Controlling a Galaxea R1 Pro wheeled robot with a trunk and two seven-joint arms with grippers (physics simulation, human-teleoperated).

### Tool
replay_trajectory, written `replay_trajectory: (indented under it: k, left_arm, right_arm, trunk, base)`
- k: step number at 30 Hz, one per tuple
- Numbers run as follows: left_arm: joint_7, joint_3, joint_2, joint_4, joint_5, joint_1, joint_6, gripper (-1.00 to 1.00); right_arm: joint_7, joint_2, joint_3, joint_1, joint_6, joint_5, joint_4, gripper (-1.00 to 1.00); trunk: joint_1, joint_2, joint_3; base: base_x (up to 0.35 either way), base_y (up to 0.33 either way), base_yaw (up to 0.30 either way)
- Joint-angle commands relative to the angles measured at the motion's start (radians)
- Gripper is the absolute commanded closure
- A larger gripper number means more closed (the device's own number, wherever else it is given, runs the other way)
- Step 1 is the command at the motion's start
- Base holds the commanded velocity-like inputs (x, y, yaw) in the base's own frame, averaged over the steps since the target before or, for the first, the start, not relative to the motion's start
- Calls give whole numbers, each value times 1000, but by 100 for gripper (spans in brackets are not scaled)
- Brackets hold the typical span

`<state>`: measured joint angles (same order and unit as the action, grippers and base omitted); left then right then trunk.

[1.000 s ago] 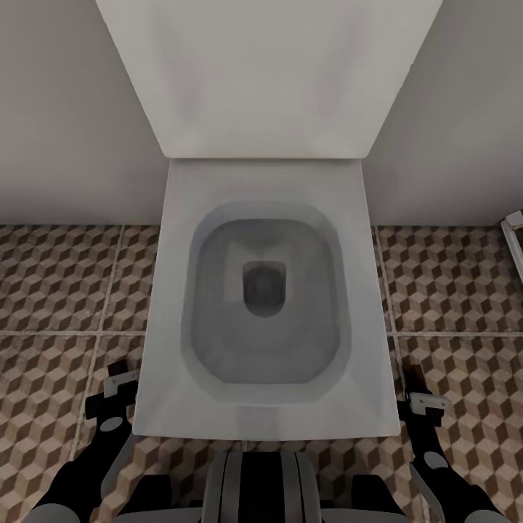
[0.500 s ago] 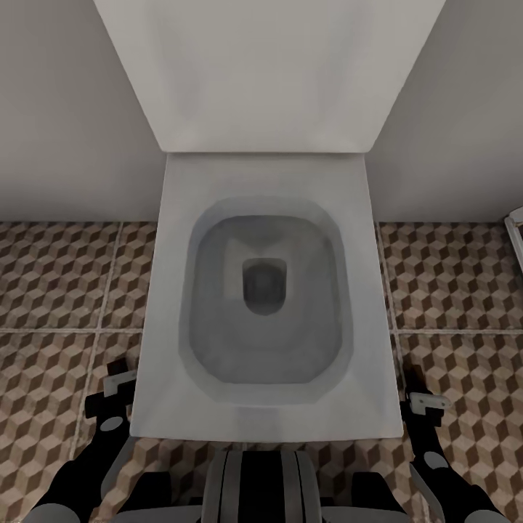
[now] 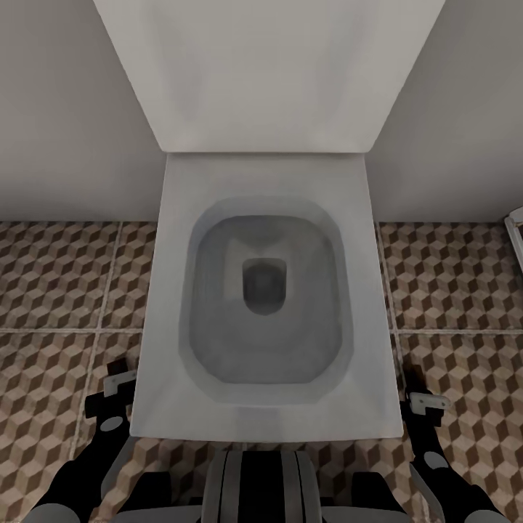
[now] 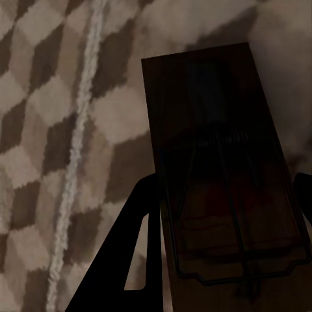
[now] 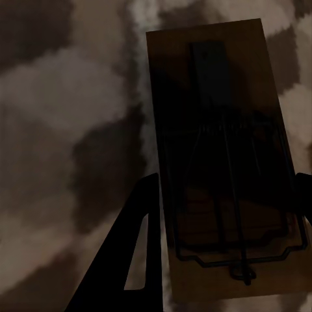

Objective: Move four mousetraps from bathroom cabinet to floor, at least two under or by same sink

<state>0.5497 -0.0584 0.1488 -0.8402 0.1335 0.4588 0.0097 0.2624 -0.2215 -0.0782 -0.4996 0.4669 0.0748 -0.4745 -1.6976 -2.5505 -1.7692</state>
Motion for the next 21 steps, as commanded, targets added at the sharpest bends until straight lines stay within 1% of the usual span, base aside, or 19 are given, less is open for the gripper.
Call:
replay_trajectory:
  k: [1,21]
  left_arm:
    - [9,-8,2,1,25,0,3,100]
    - [9,-8,1,1,25,0,3,100]
  right_arm:
    - [3,-1,-8,0,4,10,1,100]
    - [3,-1,-8,0,4,10,1,100]
  trunk:
    - [0,0,-1]
    - [0,0,-1]
  base:
    - [0,0,0]
    - [0,0,0]
